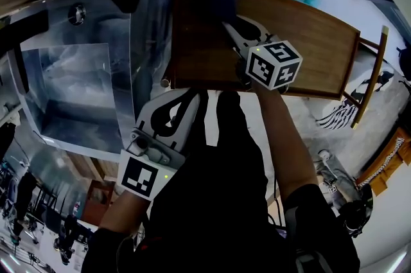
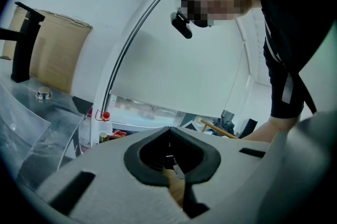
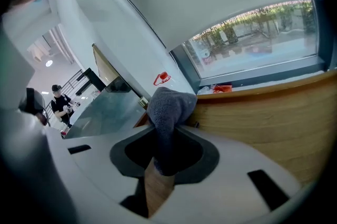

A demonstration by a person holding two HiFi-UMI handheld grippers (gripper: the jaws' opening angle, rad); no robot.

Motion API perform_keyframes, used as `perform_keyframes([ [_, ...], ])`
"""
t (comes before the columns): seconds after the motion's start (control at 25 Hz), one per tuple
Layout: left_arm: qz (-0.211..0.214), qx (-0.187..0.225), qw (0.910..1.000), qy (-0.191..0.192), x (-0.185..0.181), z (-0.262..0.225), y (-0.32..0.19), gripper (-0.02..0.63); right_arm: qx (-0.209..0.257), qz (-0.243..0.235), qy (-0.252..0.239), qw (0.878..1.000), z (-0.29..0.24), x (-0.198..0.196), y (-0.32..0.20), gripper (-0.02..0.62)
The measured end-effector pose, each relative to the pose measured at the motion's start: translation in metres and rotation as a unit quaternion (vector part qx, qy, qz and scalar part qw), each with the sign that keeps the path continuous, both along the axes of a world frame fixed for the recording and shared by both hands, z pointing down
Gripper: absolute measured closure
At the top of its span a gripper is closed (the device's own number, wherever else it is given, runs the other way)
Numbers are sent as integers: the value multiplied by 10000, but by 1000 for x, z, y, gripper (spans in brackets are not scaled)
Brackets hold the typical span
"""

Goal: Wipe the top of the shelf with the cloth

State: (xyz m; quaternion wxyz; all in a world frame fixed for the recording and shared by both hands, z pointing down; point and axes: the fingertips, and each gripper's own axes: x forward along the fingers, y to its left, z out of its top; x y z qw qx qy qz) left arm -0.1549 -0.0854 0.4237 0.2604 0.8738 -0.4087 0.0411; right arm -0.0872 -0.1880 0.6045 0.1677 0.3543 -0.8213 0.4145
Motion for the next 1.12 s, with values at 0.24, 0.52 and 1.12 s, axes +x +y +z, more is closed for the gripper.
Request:
perform_keyframes([
  [0.24, 137, -12, 9999, -41, 30, -2, 2, 586, 4, 164, 53, 9999, 0, 38, 0, 512],
  [0.52, 334, -28, 9994, -76, 66, -4, 2, 586, -23, 411, 94, 9991, 3, 87, 2, 512],
  [1.12, 787, -30, 9968, -122, 150, -12, 3, 586, -53, 1043, 199, 9943, 1, 199, 4, 512],
])
